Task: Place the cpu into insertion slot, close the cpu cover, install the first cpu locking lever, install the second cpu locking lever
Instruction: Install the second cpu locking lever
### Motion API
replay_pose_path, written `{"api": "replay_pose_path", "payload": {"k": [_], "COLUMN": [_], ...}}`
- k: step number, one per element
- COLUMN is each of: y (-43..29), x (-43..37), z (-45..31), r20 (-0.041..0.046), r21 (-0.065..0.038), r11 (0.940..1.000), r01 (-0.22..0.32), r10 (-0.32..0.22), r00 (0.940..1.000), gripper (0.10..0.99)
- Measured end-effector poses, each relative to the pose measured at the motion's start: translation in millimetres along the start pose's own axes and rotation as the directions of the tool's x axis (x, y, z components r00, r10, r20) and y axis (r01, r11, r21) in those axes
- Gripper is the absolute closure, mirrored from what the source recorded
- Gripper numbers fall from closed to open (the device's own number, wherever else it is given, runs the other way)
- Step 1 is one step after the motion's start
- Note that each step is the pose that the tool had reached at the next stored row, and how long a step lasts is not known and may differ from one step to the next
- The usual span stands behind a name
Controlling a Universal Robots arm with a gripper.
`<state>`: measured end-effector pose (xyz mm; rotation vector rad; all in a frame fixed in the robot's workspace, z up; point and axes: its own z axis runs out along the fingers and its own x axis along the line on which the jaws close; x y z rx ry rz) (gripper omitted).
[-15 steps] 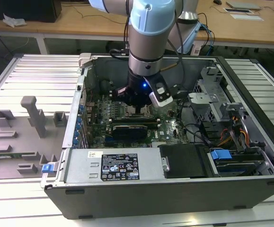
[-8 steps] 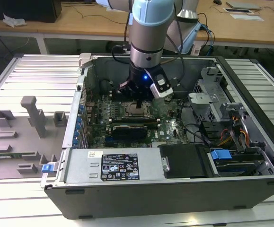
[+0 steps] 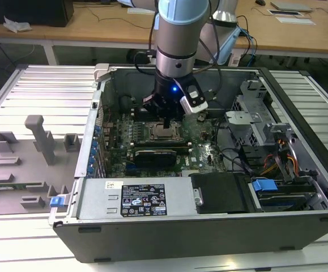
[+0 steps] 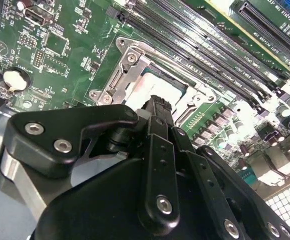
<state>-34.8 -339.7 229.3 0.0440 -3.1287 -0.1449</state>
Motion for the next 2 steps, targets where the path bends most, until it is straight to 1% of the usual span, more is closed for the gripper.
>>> {"api": "replay_pose_path", "payload": {"k": [2], "y": [0.0], "x": [0.0], "z": [0.0], "r20": [0.0], "r21": [0.0], "r11": [1.0], "r01": [0.0], "r10": [0.0], "r00": [1.0], "gripper": [0.98]}}
